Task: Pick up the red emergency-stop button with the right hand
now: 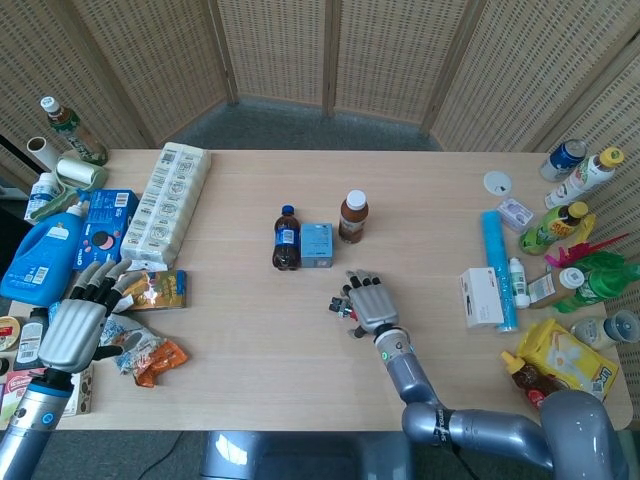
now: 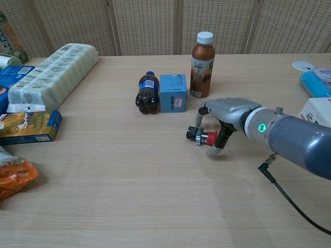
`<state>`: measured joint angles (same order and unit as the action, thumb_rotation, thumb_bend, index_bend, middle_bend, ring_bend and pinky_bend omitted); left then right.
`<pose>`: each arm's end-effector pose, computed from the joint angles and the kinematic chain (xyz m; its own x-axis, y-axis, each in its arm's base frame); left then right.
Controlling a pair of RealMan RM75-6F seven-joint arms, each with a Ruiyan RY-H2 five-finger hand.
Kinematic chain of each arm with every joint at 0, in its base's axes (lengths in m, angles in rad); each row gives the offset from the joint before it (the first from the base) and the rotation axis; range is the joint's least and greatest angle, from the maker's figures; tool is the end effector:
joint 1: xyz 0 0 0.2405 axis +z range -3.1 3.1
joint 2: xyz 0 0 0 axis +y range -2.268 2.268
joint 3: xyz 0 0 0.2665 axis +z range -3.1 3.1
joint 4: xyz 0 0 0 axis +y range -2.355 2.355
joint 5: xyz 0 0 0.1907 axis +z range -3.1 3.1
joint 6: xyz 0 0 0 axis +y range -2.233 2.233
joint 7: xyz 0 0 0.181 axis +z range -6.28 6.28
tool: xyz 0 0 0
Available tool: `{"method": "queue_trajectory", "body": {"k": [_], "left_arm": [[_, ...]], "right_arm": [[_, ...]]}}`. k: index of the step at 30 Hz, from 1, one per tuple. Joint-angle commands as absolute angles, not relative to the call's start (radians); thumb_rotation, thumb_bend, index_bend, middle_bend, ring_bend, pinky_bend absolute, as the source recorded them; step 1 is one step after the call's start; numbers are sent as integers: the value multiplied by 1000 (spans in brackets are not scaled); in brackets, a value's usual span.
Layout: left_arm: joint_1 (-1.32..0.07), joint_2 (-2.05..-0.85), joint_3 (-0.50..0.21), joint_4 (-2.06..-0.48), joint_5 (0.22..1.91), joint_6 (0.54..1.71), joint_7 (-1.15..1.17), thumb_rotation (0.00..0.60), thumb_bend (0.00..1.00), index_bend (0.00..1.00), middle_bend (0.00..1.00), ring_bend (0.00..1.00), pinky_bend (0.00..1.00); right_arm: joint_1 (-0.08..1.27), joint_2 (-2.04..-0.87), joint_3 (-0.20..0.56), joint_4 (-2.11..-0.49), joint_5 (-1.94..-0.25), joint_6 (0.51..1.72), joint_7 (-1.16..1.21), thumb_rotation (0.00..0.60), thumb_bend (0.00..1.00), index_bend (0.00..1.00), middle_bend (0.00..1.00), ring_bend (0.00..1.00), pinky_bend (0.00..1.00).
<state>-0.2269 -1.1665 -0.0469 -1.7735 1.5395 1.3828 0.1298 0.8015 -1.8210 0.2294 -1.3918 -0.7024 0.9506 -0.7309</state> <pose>-0.2423 0.2488 0.1344 0.3432 0.0677 0.9368 0.9229 -0.2097 -0.3230 -0.1371 -0.3634 -0.1008 0.4693 -0.4309 0.7707 -0.8828 -0.2470 0.3995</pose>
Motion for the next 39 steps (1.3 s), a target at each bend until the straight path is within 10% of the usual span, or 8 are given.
{"method": "queue_trajectory", "body": {"k": [1,23,39], "left_arm": [[-226,-1169,-47,-1767,1536,1385,123,600,234,158,0,0,0],[-218,-1157,-43,-1778,1543,1407,123,600,235,156,0,0,0],[-202,-1170,-24,-1772,1559,1421,114,600,236,156,0,0,0]], "right_arm": [[813,-1827,232,-1381,-693,948,-732,600,172,297,0,0,0],[795,-1836,210,-1310,-751,955,-594,600,213,697,197,0,0],[720,-1584,259,-1650,-849,1141,-578,600,203,702,206,0,0]]}}
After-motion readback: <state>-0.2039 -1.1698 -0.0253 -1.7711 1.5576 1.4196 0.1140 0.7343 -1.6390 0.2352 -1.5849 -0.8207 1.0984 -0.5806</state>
